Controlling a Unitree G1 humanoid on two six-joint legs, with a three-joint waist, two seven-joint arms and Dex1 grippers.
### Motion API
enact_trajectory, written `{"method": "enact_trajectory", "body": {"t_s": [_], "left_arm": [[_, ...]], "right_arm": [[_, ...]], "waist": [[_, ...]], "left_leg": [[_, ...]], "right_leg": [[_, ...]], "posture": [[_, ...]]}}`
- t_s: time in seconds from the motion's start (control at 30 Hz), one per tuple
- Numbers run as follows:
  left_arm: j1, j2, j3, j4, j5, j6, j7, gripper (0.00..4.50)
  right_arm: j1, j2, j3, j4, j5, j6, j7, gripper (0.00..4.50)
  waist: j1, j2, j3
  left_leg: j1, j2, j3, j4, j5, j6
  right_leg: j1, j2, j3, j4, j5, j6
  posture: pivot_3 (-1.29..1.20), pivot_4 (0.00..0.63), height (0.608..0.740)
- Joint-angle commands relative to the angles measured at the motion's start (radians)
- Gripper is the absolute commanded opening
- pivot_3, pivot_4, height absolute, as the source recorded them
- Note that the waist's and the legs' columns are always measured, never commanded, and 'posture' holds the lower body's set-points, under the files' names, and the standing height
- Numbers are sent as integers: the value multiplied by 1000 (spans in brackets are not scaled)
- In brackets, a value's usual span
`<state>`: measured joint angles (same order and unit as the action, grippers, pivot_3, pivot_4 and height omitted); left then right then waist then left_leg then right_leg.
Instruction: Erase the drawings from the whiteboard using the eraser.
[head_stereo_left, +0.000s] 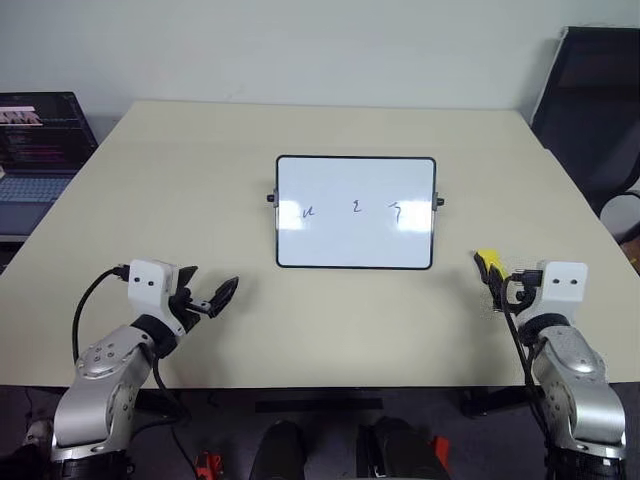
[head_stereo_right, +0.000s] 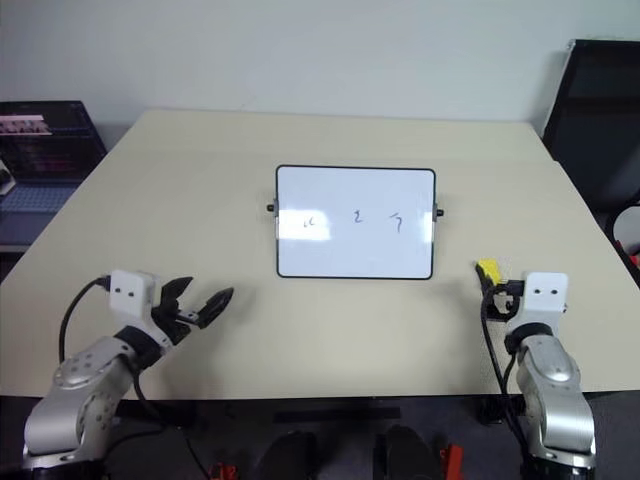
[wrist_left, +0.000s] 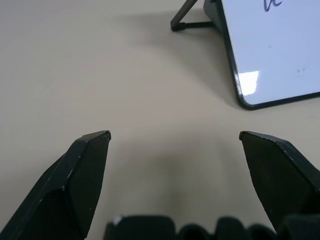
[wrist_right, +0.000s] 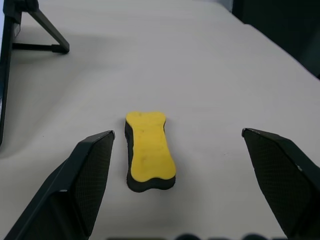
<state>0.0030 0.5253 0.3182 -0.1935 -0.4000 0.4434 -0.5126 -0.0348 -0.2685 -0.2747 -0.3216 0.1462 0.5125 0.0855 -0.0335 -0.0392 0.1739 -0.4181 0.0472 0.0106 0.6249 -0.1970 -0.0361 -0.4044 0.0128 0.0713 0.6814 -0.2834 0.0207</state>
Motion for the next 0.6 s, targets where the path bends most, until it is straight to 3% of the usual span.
{"method": "enact_trajectory", "body": {"t_s": [0.03, 0.37, 0.6], "left_arm": [[-61, 15, 25, -12, -14, -15, 6, 4500], [-20, 24, 20, -122, -11, -3, 10, 4500], [-34, 38, -3, -117, 8, -15, -3, 4500]], "right_arm": [[-86, -28, -13, 61, 14, 6, 15, 4472], [-262, -75, 45, 296, 9, 16, 87, 4472], [-322, -65, 13, 405, 29, 71, 43, 4472]], "waist": [[0, 0, 0], [-2, 0, 0], [-2, 0, 0]], "left_leg": [[0, 0, 0, 1, 0, 0], [-1, 0, 1, -1, 0, 0], [0, 0, 1, 0, 0, 0]], "right_leg": [[0, 1, 0, 0, 0, 0], [-1, 2, 0, -1, 2, 4], [0, 2, 0, 0, 3, 4]], "posture": [[0, 150, 740], [0, 150, 740], [0, 150, 740]]}}
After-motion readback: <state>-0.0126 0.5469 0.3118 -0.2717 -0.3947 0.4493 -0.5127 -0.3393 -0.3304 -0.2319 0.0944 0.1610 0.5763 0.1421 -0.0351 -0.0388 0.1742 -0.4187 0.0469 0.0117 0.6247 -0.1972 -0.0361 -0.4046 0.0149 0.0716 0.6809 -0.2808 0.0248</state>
